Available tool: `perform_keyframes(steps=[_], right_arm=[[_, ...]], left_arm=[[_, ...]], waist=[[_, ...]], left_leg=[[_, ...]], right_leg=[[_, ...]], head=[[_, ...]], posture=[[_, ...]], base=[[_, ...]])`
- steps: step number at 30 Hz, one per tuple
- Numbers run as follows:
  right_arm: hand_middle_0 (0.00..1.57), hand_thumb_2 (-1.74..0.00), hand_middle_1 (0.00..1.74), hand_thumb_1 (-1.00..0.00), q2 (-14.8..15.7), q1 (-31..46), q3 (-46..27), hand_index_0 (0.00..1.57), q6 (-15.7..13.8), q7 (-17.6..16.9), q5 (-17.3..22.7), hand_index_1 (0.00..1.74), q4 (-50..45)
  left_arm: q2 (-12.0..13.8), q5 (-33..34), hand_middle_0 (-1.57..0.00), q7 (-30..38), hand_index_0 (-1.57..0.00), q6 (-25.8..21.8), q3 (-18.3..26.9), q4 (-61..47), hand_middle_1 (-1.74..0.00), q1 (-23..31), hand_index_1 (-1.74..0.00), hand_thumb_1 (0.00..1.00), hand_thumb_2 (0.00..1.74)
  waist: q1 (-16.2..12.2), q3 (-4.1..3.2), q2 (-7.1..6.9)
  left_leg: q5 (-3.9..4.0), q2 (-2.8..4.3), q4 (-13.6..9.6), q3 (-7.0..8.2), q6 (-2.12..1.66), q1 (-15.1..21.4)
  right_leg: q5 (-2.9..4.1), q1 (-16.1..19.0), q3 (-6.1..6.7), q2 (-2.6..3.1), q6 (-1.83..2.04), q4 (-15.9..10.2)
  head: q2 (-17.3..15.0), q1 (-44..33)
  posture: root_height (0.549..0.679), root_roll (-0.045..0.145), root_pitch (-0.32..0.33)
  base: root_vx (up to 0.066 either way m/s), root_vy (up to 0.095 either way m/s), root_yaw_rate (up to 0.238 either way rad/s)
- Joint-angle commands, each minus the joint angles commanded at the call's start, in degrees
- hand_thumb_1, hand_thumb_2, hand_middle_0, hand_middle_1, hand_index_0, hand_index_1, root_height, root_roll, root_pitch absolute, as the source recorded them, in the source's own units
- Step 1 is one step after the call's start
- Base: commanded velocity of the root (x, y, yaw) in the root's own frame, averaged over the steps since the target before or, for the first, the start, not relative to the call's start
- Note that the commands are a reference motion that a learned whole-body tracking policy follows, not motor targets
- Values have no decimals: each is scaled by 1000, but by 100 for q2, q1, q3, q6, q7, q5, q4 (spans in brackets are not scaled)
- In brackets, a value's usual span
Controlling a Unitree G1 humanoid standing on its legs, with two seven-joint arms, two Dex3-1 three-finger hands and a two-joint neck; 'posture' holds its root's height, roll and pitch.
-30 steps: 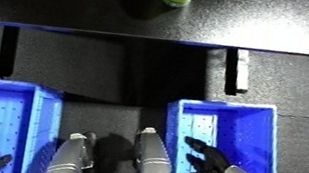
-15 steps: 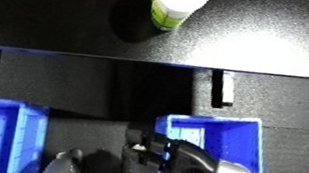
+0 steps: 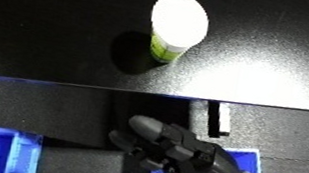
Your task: Pick up the object and place it into the box
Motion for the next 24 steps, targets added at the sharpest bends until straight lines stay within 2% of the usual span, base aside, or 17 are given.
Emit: perform_keyframes(steps=[3, 6, 9, 12, 14, 17, 19, 24], right_arm=[[0, 0, 0, 0, 150, -162, -297, 0, -613, -460, 93, 0, -137], [0, 0, 0, 0, 224, -280, -647, 0, -1213, -1048, -103, 0, -55], [0, 0, 0, 0, 242, -334, -976, 0, -1694, -1731, -492, 0, 165], [0, 0, 0, 0, 181, -422, -1129, 0, -1941, -2465, -1044, 0, 374], [0, 0, 0, 0, 82, -514, -1130, 0, -1987, -2876, -1370, 0, 503], [0, 0, 0, 0, -95, -712, -1037, 0, -1904, -3567, -1861, 0, 690], [0, 0, 0, 0, -204, -872, -953, 0, -1734, -3999, -2087, 0, 815], [0, 0, 0, 0, -476, -1282, -718, 0, -1205, -4904, -2357, 0, 1102]], left_arm=[[-57, 29, 0, -33, 0, -28, -5, 42, 0, 29, 0, 0, 0], [-124, 28, 0, -28, 0, -30, -10, 24, 0, 80, 0, 0, 0], [-178, 25, 0, -19, 0, -3, -15, -31, 0, 125, 0, 0, 0], [-213, 2, 0, 3, 0, 31, -34, -97, 0, 146, 0, 0, 0], [-221, -29, 0, 24, 0, 59, -58, -149, 0, 150, 0, 0, 0], [-227, -51, 0, 61, 0, 102, -80, -229, 0, 158, 0, 0, 0], [-232, -56, 0, 90, 0, 114, -88, -275, 0, 170, 0, 0, 0], [-223, -33, 0, 130, 0, 114, -111, -363, 0, 148, 0, 0, 0]], waist=[[-28, -11, 37], [-65, -14, 67], [-92, -4, 102], [-107, 35, 130], [-107, 72, 141], [-93, 134, 158], [-76, 166, 171], [-19, 217, 206]], left_leg=[[-16, -10, 5, 10, 4, 10], [-16, -13, -15, 28, 12, 25], [17, -24, -95, 52, 22, 63], [63, -36, -176, 73, 22, 96], [89, -41, -208, 80, 17, 106], [118, -50, -243, 80, 16, 129], [126, -60, -248, 76, 24, 135], [142, -89, -265, 71, 28, 105]], right_leg=[[-1, 19, 10, 13, -8, -15], [15, 39, 18, 28, -21, -51], [54, 57, 30, 54, -32, -126], [101, 66, 47, 81, -43, -209], [126, 63, 54, 95, -55, -246], [149, 62, 63, 110, -80, -272], [147, 55, 76, 120, -101, -265], [128, 4, 105, 140, -149, -238]], head=[[53, 74], [113, 96], [212, 116], [347, 182], [460, 248], [697, 347], [835, 464], [1102, 835]], posture=[[613, 31, -53], [614, 32, -54], [616, 34, -52], [618, 36, -50], [619, 37, -50], [619, 38, -53], [619, 39, -54], [618, 41, -51]], base=[[76, 21, -14], [76, 19, -32], [67, 22, -46], [41, 21, -40], [24, 14, -35], [27, 10, -29], [22, 5, -7], [-2, 8, 13]])
